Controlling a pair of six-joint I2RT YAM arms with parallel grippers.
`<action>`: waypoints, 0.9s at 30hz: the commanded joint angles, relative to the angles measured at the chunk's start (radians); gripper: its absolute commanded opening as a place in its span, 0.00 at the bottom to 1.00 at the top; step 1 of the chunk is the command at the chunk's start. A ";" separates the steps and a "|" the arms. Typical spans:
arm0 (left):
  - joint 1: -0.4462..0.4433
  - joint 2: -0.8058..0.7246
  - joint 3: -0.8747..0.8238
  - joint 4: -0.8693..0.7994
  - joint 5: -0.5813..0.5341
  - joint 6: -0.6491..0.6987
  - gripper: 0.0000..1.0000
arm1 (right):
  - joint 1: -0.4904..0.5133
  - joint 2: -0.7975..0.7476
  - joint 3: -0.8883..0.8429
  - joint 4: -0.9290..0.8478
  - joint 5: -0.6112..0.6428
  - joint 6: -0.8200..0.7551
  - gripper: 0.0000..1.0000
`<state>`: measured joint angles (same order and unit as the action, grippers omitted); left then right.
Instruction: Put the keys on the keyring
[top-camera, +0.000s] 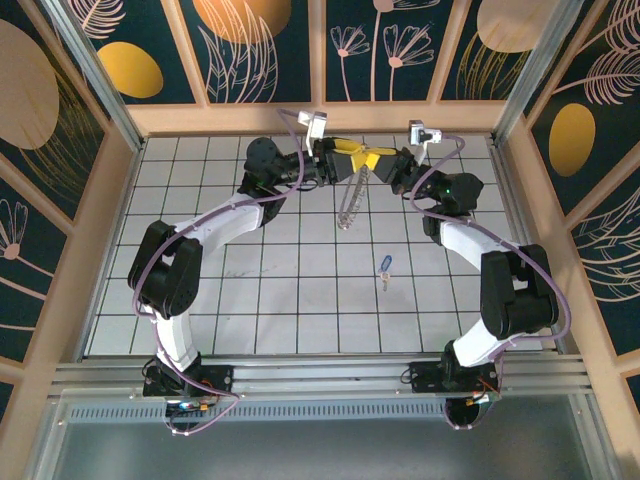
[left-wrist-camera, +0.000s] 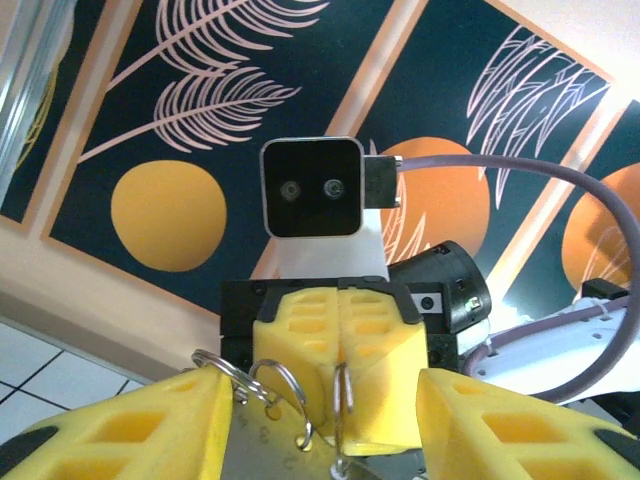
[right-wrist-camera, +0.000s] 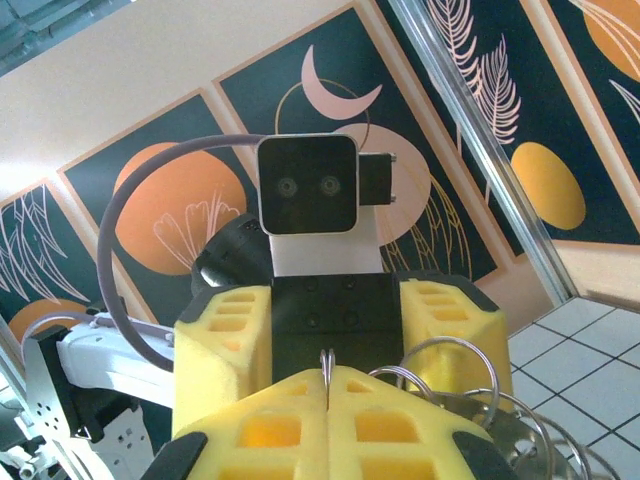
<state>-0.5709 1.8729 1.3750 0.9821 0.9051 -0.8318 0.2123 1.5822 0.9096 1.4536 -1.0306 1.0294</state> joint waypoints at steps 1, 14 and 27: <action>-0.005 -0.042 -0.027 -0.004 -0.034 0.038 0.52 | 0.001 -0.046 0.017 0.027 -0.006 -0.032 0.00; -0.002 -0.098 -0.084 0.040 -0.099 0.039 0.63 | -0.012 -0.065 -0.002 0.016 -0.008 -0.038 0.00; -0.001 -0.082 -0.080 0.107 -0.053 -0.018 0.36 | -0.012 -0.068 0.007 -0.001 -0.011 -0.044 0.00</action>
<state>-0.5709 1.8038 1.2991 1.0203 0.8299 -0.8318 0.2047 1.5585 0.9092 1.4288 -1.0313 1.0149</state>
